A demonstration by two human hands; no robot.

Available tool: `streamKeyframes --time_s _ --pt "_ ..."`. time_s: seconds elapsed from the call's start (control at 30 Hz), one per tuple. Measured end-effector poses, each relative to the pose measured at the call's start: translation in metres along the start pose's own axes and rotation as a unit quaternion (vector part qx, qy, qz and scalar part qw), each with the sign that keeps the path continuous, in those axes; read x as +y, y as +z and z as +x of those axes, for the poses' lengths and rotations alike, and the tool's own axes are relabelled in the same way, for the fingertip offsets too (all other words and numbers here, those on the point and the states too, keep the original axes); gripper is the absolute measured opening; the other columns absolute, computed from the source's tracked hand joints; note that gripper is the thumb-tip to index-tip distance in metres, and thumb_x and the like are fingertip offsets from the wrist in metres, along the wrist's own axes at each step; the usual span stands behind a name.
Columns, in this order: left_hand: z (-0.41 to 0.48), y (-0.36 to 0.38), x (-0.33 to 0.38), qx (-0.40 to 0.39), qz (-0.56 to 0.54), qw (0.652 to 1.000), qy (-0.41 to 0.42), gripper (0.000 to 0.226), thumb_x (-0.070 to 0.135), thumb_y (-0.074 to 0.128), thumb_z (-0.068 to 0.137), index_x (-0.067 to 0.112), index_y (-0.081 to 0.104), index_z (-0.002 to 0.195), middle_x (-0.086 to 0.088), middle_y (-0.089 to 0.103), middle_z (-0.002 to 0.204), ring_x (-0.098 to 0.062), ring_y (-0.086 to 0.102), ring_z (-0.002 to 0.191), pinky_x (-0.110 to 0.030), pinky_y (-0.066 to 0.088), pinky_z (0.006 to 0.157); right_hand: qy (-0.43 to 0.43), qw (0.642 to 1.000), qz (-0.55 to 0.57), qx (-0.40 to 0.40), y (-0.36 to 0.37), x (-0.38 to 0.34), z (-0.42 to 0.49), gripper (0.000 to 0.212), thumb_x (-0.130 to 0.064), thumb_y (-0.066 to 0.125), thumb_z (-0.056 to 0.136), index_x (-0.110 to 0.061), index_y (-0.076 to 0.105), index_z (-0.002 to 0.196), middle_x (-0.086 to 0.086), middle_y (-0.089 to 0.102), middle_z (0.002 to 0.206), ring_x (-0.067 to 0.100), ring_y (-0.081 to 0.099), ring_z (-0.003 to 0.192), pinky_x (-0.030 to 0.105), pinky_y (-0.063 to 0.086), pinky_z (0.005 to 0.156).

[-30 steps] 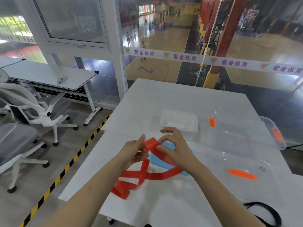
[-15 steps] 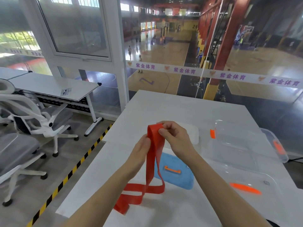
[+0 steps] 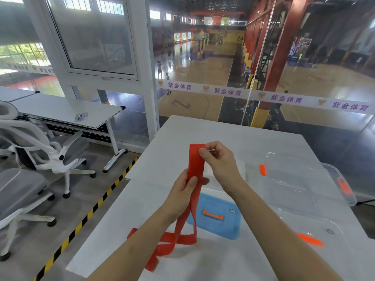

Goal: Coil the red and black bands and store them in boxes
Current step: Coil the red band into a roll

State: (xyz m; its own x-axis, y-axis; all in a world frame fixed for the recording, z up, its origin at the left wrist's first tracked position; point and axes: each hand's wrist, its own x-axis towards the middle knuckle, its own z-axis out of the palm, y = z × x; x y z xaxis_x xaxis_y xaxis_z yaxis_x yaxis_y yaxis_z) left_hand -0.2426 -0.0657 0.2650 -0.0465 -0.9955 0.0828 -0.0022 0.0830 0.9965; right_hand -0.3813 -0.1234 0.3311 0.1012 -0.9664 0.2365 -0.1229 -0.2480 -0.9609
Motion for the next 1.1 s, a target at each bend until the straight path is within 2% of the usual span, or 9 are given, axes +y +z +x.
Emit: streamKeyframes --time_s 0.1,0.33,0.43,0.53,0.63,0.73,0.9,1.0,1.1 --pt "-0.001 -0.004 0.002 -0.036 -0.019 0.999 -0.014 0.025 0.028 0.037 0.112 0.015 0.053 0.126 -0.011 0.074 0.103 -0.029 0.072 0.098 -0.048 0.055 0.093 0.008 1.000 0.005 0.009 -0.004 0.006 0.004 0.011 -0.024 0.073 0.098 -0.014 0.069 0.099 0.010 0.075 0.097 0.021 0.069 0.088 0.037 0.058 0.085" --pt "0.004 -0.005 0.007 -0.083 -0.064 0.994 -0.041 0.031 0.040 0.039 0.109 0.020 0.051 0.130 -0.010 0.069 0.097 -0.023 0.064 0.083 -0.039 0.056 0.086 0.017 0.999 -0.010 0.032 -0.006 0.001 0.018 0.013 -0.027 0.071 0.100 -0.015 0.067 0.099 0.000 0.073 0.095 0.009 0.067 0.084 0.024 0.059 0.073" --pt "0.006 -0.002 0.010 -0.079 -0.060 0.995 -0.019 0.027 0.034 0.037 0.111 0.015 0.050 0.125 -0.010 0.065 0.090 -0.022 0.060 0.076 -0.038 0.054 0.078 0.027 0.999 0.013 0.033 -0.009 0.003 0.021 0.016 -0.026 0.070 0.100 -0.013 0.062 0.106 0.005 0.073 0.101 0.012 0.070 0.089 0.030 0.060 0.076" --pt "0.010 -0.001 0.012 -0.062 -0.031 0.997 -0.019 0.024 0.031 0.035 0.112 0.013 0.050 0.118 -0.010 0.061 0.084 -0.021 0.056 0.068 -0.036 0.053 0.068 0.042 0.999 0.021 -0.021 -0.019 0.003 0.020 0.029 -0.028 0.068 0.102 -0.023 0.054 0.127 0.005 0.073 0.110 0.016 0.072 0.099 0.024 0.061 0.079" --pt "0.013 -0.006 0.005 -0.005 -0.015 0.998 -0.055 0.023 0.030 0.034 0.111 0.016 0.051 0.104 -0.009 0.059 0.079 -0.018 0.055 0.061 -0.033 0.052 0.060 -0.013 0.990 -0.100 -0.100 -0.026 0.004 0.020 0.032 -0.027 0.069 0.101 -0.030 0.061 0.132 -0.003 0.073 0.112 0.012 0.071 0.104 0.017 0.056 0.085" --pt "0.015 -0.009 0.000 0.003 -0.043 0.996 -0.082 0.025 0.033 0.038 0.110 0.014 0.055 0.111 -0.010 0.064 0.082 -0.022 0.061 0.067 -0.036 0.056 0.069 -0.081 0.968 -0.223 -0.085 -0.025 0.007 0.019 0.020 -0.028 0.066 0.102 -0.024 0.070 0.122 -0.007 0.072 0.112 0.009 0.068 0.103 0.022 0.055 0.091" --pt "0.008 -0.009 -0.005 -0.101 0.002 0.994 -0.046 0.028 0.031 0.046 0.109 0.012 0.053 0.128 -0.014 0.076 0.102 -0.030 0.074 0.099 -0.043 0.058 0.096 -0.090 0.977 -0.190 -0.021 -0.020 0.007 0.021 0.012 -0.027 0.062 0.105 -0.023 0.065 0.115 -0.005 0.070 0.109 0.010 0.067 0.099 0.019 0.056 0.083" --pt "0.003 -0.014 -0.019 -0.096 0.007 0.994 -0.058 0.029 0.030 0.051 0.107 0.005 0.057 0.121 -0.015 0.077 0.105 -0.030 0.073 0.104 -0.052 0.056 0.097 -0.090 0.983 -0.161 0.003 -0.021 0.006 0.020 0.005 -0.025 0.060 0.106 -0.027 0.062 0.110 -0.010 0.068 0.103 0.008 0.068 0.094 0.011 0.055 0.073" --pt "0.005 -0.020 -0.025 -0.089 0.019 0.993 -0.070 0.028 0.033 0.051 0.106 0.009 0.060 0.118 -0.013 0.077 0.104 -0.030 0.073 0.104 -0.052 0.057 0.096 -0.115 0.980 -0.162 0.010 -0.025 0.015 0.016 0.009 -0.024 0.061 0.106 -0.030 0.061 0.112 -0.014 0.066 0.104 0.009 0.068 0.097 0.016 0.057 0.080"
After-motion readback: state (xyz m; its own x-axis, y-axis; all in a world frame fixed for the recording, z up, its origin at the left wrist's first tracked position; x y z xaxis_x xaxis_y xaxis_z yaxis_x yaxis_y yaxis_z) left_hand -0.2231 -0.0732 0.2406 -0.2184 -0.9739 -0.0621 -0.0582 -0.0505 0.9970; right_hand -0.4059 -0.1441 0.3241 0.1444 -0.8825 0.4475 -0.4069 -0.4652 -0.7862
